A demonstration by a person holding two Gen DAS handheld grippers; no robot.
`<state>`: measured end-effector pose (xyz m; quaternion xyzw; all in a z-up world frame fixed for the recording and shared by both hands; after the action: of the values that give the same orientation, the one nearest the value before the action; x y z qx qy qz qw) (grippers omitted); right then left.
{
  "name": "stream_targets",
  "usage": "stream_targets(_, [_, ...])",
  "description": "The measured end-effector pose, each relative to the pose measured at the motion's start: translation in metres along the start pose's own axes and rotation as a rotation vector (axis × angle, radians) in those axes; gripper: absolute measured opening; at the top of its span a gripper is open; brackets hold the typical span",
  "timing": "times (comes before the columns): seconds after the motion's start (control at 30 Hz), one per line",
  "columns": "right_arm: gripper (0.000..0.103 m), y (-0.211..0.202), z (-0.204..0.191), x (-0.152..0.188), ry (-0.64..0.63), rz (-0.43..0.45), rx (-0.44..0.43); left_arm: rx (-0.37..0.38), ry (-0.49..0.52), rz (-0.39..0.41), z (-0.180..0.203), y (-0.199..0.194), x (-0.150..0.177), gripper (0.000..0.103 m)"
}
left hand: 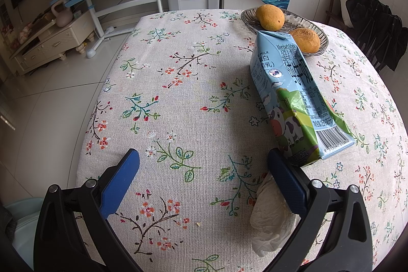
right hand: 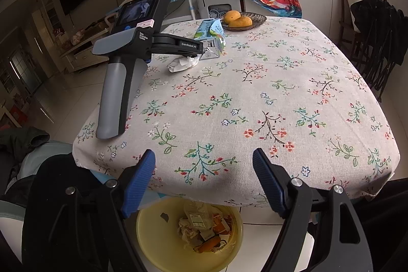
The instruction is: Collect trash
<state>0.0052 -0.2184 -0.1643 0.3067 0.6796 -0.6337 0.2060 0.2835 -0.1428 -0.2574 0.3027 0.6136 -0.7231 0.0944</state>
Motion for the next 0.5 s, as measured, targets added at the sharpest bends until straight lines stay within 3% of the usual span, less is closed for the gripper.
stream_targets(0.5, [0.076, -0.0005, -0.0012, 0.0003, -0.007, 0.002, 0.003, 0.000, 0.000, 0.000, 0.0001, 0.0000, 0.0000, 0.097])
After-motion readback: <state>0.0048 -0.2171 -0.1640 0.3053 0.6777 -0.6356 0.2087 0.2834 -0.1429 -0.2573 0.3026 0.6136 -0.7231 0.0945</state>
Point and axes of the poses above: each gripper's, at about its wrist camera, not at the fingertips, and y roughly the way its jaws point, z to its right, x to its underside, the point moved 2 cm from there along y, roughly the way its jaws point, and after that the axes turned 7 degrees about x, right-handed, at the moved point
